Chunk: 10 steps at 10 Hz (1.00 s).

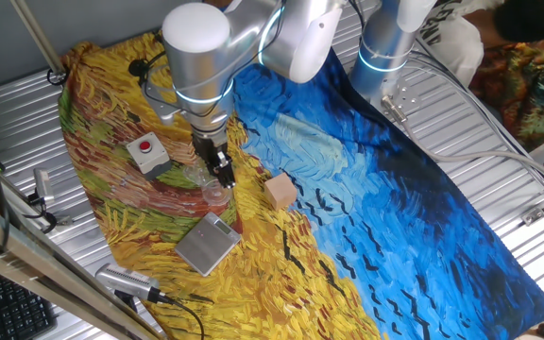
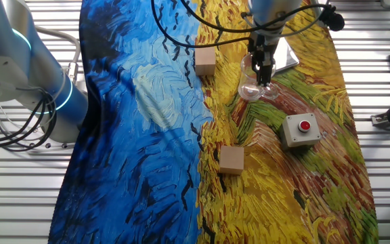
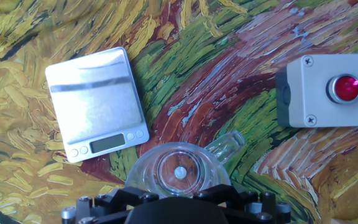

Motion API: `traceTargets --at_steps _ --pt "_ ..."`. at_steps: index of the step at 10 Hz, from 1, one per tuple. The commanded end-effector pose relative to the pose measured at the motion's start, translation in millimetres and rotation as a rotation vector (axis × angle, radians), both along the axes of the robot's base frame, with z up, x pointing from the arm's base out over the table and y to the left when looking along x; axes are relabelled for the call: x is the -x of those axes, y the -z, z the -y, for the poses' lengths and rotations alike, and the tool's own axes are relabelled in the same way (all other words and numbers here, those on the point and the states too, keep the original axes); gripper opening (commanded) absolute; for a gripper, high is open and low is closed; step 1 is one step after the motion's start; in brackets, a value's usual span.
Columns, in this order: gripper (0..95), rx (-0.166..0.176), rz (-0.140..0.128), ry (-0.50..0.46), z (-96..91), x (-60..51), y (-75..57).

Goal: Pick up the cup

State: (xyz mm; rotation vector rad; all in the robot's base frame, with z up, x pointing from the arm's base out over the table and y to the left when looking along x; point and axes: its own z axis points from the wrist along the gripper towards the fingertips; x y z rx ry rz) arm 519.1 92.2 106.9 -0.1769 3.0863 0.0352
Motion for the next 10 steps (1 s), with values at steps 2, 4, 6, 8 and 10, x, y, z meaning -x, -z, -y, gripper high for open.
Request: traceTargets --at_steps 2,4,6,8,10 --pt "19.0 0.008 0.002 0.015 -0.5 -0.7 0.9" --pt "0.0 -0.029 0.004 0.038 -0.5 -0.7 0.7" --pt "0.0 -0.023 0.006 0.036 -0.6 -0.6 0.6" --pt "0.0 0.012 0.008 0.033 -0.6 -0.6 0.5" --pt "0.0 0.008 0.007 0.036 -0.6 -0.6 0.5"
